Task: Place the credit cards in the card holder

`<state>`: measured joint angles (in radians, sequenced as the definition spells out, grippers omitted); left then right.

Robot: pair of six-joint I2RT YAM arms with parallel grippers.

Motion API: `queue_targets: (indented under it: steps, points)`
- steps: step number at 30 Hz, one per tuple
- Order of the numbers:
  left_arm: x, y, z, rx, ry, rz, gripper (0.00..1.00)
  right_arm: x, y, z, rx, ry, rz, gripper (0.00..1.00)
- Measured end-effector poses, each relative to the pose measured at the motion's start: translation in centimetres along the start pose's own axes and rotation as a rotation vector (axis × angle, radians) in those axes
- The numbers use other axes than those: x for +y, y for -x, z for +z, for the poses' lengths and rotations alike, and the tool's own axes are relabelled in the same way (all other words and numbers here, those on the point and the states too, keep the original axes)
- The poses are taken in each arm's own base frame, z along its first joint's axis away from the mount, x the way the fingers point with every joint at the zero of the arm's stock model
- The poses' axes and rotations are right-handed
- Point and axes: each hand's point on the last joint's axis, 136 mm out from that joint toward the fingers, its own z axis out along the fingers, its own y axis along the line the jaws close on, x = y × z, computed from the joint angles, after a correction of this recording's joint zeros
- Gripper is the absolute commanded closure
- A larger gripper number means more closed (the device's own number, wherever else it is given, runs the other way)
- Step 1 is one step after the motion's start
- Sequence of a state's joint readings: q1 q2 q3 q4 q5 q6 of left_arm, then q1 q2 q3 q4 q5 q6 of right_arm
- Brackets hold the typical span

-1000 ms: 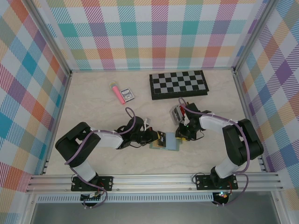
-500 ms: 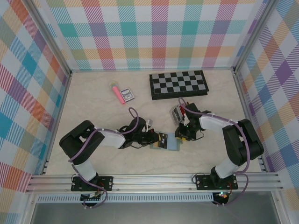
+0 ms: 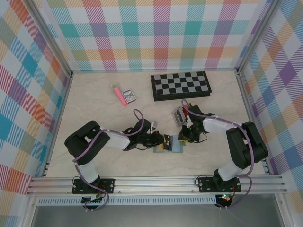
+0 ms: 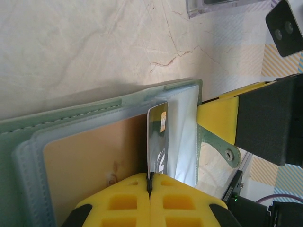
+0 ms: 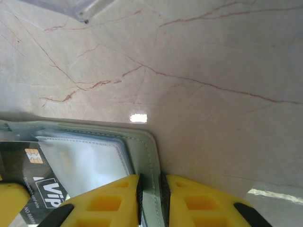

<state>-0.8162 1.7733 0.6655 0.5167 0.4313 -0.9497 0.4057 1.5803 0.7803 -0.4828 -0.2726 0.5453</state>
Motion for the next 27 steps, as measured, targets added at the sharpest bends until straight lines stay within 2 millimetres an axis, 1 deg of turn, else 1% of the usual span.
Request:
queue_targets:
  steps: [8,11,16,20,23,27]
  points:
    - [-0.1,0.0,0.3,-0.034,0.016,-0.018,1.00,0.0,0.0,0.0,-0.011,0.005,0.013,0.81]
    - [0.0,0.0,0.1,-0.050,0.036,-0.018,1.00,-0.1,0.0,0.0,-0.015,0.006,0.016,0.81]
    - [-0.3,0.5,-1.2,-0.098,0.079,0.007,1.00,0.0,0.0,0.0,-0.014,0.007,0.016,0.81]
    - [0.1,0.8,-2.0,-0.123,0.121,0.030,1.00,0.0,-0.1,0.0,-0.013,0.012,0.015,0.82]
    - [0.4,0.7,-2.0,-0.116,0.132,0.036,1.00,0.2,-0.2,0.0,-0.008,0.019,0.014,0.83]
    - [0.8,0.6,-1.3,-0.100,0.138,0.031,1.00,0.3,-0.3,0.1,-0.002,0.030,0.014,0.84]
